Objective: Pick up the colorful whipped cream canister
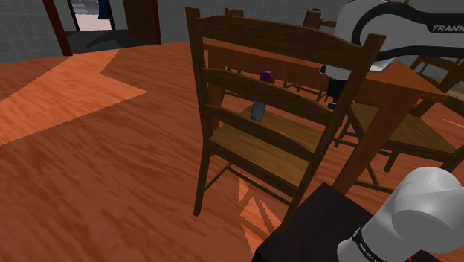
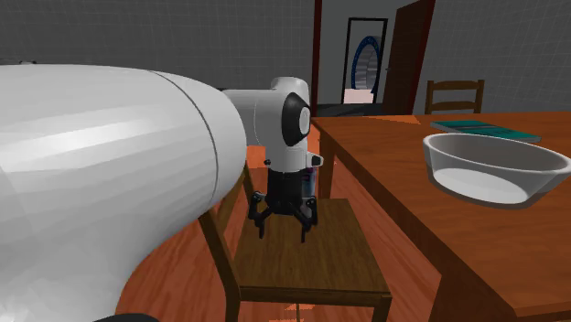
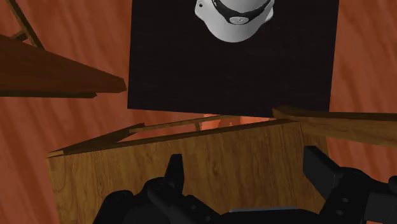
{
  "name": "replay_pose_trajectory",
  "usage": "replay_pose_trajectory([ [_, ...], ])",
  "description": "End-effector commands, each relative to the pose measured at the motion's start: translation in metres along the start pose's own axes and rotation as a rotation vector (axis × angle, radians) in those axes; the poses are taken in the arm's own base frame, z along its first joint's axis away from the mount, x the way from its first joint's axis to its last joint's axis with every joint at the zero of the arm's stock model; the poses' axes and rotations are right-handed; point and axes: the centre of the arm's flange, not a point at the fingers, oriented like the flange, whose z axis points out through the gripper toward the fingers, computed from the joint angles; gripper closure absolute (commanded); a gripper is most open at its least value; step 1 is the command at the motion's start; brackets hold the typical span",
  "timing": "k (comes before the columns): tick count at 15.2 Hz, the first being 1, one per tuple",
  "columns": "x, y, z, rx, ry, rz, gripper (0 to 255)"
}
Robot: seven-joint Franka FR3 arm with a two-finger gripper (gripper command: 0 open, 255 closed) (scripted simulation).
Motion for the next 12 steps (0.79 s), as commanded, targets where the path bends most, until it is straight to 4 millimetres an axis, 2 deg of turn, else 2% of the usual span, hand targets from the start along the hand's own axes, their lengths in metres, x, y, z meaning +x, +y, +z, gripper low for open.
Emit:
replay_pose_trajectory([
  [1,0.000,0.000,0.000,0.000,0.000,0.000,0],
  [12,0.119,0.018,-0.074,-0.019,0.027,0.006,0],
])
